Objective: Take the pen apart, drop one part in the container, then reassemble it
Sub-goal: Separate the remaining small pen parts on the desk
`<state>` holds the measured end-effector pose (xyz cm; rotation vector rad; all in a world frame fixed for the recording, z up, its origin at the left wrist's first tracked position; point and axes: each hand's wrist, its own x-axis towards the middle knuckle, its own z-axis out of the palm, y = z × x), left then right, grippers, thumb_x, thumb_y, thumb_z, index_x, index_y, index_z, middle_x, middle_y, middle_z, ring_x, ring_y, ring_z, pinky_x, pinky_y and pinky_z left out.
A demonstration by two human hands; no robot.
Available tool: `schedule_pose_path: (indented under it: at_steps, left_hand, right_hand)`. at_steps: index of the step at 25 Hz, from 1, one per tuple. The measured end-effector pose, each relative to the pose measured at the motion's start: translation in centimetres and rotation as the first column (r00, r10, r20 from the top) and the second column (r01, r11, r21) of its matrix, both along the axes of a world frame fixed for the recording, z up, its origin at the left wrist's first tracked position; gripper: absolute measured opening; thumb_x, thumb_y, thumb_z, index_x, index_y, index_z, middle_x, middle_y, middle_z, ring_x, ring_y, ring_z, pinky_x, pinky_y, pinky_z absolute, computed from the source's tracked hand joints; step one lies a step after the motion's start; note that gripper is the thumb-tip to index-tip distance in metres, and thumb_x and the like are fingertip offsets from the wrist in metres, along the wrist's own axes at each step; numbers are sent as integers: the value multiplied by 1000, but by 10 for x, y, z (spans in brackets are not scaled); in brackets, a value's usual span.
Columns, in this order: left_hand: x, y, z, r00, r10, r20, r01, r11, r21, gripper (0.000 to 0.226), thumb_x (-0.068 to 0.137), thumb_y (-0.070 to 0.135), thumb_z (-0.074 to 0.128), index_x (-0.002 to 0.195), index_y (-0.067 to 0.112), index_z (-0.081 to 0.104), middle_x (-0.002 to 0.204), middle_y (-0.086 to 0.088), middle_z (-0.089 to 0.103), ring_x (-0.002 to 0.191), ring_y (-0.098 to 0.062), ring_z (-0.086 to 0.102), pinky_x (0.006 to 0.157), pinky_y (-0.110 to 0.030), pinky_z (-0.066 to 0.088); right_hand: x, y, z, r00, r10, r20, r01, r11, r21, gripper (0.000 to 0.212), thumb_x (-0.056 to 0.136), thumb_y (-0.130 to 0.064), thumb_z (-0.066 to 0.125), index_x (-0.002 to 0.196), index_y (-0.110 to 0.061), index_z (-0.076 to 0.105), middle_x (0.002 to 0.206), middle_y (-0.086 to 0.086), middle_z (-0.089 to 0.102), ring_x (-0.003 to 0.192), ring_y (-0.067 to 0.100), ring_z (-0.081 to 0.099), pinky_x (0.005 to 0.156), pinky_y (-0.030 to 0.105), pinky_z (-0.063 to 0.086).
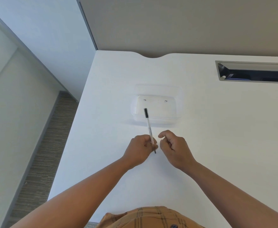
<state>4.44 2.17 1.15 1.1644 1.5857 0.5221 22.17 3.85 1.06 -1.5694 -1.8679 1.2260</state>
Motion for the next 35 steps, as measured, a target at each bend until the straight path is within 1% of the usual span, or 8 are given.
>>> schedule_pose_path:
  at_steps: [5, 14, 16, 18, 21, 24, 27, 35]
  left_hand:
    - [-7, -1, 12, 928, 196, 316, -152, 976, -158, 20, 88, 21, 76, 101, 6, 73, 91, -14, 77, 75, -19, 69, 66, -38, 45]
    - [-8, -2, 17, 889, 227, 398, -126, 956, -264, 23, 91, 28, 72, 104, 9, 76, 101, -17, 75, 78, -17, 64, 70, -38, 39]
    - [-9, -2, 21, 961, 140, 239, -85, 970, -228, 31, 89, 45, 72, 95, 15, 76, 81, -6, 74, 70, -14, 60, 65, -28, 43]
    - [-11, -6, 21, 973, -33, -230, 26, 999, -31, 40, 86, 62, 63, 78, 23, 68, 64, 9, 66, 59, -11, 56, 56, -24, 40]
    - [-17, -14, 13, 671, 1, -742, 466, 778, 422, 26, 86, 54, 63, 88, 27, 64, 82, 12, 62, 78, -18, 59, 65, -30, 43]
    - [-27, -6, -1, 536, 6, -844, 647, 640, 415, 42, 82, 37, 71, 121, 26, 61, 115, 4, 63, 106, -29, 56, 85, -41, 42]
    - [-33, 1, -11, 496, -47, -867, 690, 627, 361, 19, 86, 26, 70, 105, 29, 66, 85, 8, 61, 82, -25, 56, 80, -39, 34]
    - [-46, -3, -18, 610, -138, -780, 608, 713, 349, 11, 94, 28, 63, 102, 30, 70, 81, 9, 61, 77, -24, 55, 67, -34, 40]
  right_hand:
    - [-5, -4, -1, 984, 113, 141, -123, 990, 69, 11, 83, -37, 66, 90, -34, 58, 84, -11, 62, 52, 10, 46, 56, 28, 43]
    - [-9, -4, -6, 977, 100, 188, -126, 983, 134, 18, 97, -40, 61, 99, -28, 73, 86, -9, 64, 64, 3, 51, 63, 30, 47]
    - [-8, -3, -7, 976, 87, 198, -116, 983, 139, 19, 98, -39, 59, 98, -26, 73, 86, -9, 65, 64, 3, 51, 64, 31, 47]
    - [-5, 0, -9, 967, 82, 240, -119, 983, 143, 19, 99, -39, 59, 98, -25, 71, 88, -10, 65, 65, 2, 50, 66, 30, 46]
    - [-2, 3, -8, 936, 121, 332, -175, 975, 139, 19, 99, -38, 57, 97, -25, 69, 87, -8, 63, 72, 11, 53, 67, 34, 48]
    - [-1, 4, -6, 906, 166, 389, -236, 962, 141, 20, 101, -38, 55, 96, -25, 68, 86, -6, 61, 79, 17, 56, 67, 37, 52]
    - [1, 4, -6, 892, 190, 411, -269, 952, 145, 20, 101, -38, 53, 101, -25, 69, 90, -6, 61, 85, 18, 56, 68, 37, 51]
    - [8, 5, -10, 856, 262, 445, -378, 906, 193, 30, 99, -39, 57, 119, -22, 71, 102, -5, 72, 95, 25, 56, 77, 38, 48]
